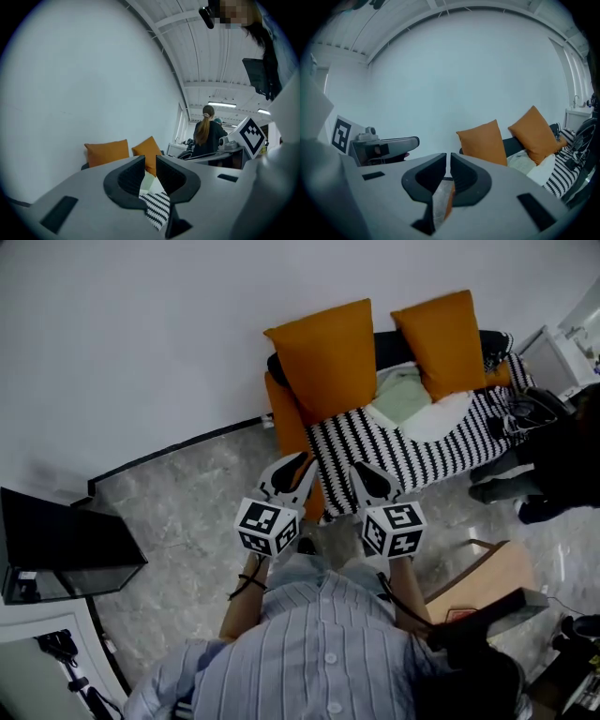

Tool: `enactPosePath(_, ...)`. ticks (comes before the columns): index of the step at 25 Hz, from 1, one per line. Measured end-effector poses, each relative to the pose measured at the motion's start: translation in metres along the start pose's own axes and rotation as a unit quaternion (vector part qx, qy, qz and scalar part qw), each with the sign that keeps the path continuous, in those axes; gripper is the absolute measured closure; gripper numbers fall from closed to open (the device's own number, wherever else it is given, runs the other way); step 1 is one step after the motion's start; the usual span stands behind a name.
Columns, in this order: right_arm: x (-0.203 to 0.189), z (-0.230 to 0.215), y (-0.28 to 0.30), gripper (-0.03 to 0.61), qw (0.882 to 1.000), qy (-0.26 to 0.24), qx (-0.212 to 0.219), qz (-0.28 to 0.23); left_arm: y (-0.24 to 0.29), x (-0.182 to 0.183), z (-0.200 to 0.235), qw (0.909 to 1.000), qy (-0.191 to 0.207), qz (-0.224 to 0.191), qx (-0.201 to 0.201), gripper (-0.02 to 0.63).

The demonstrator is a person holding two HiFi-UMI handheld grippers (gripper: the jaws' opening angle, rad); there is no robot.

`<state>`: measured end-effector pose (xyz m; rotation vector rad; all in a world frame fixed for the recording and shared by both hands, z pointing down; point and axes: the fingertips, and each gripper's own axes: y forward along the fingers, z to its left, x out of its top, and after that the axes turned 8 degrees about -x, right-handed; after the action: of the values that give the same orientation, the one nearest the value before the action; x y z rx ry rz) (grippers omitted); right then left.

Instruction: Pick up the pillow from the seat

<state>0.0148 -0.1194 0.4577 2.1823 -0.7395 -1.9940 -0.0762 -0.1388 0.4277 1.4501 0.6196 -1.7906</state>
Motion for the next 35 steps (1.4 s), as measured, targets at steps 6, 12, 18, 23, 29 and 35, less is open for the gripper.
enactPosePath(6, -0.001, -0.004, 0.013, 0.540, 1.000, -0.001, -0.018, 0.015, 0.000, -0.004, 0.024, 0.9996, -0.028, -0.003, 0.000, 0.537)
enactPosePath(12, -0.004, -0.020, 0.026, 0.540, 0.999, -0.005, -0.030, 0.024, 0.008, -0.011, 0.041, 0.9991, -0.041, -0.005, 0.010, 0.537)
enactPosePath(18, 0.009, -0.033, 0.055, 0.540, 1.000, -0.014, -0.008, 0.025, 0.025, -0.007, 0.065, 0.9979, -0.050, -0.013, 0.038, 0.537)
enactPosePath(23, 0.030, -0.052, 0.102, 0.540, 0.999, -0.020, 0.018, 0.027, 0.050, 0.000, 0.094, 0.9960, -0.057, -0.017, 0.066, 0.538)
enactPosePath(29, 0.055, -0.080, 0.162, 0.540, 0.997, -0.039, 0.047, 0.040, 0.095, 0.015, 0.136, 0.9946, -0.064, -0.038, 0.072, 0.538)
enactPosePath(35, 0.065, -0.111, 0.206, 0.540, 0.996, -0.026, 0.064, 0.058, 0.128, 0.009, 0.168, 0.9922, -0.059, -0.004, 0.110, 0.538)
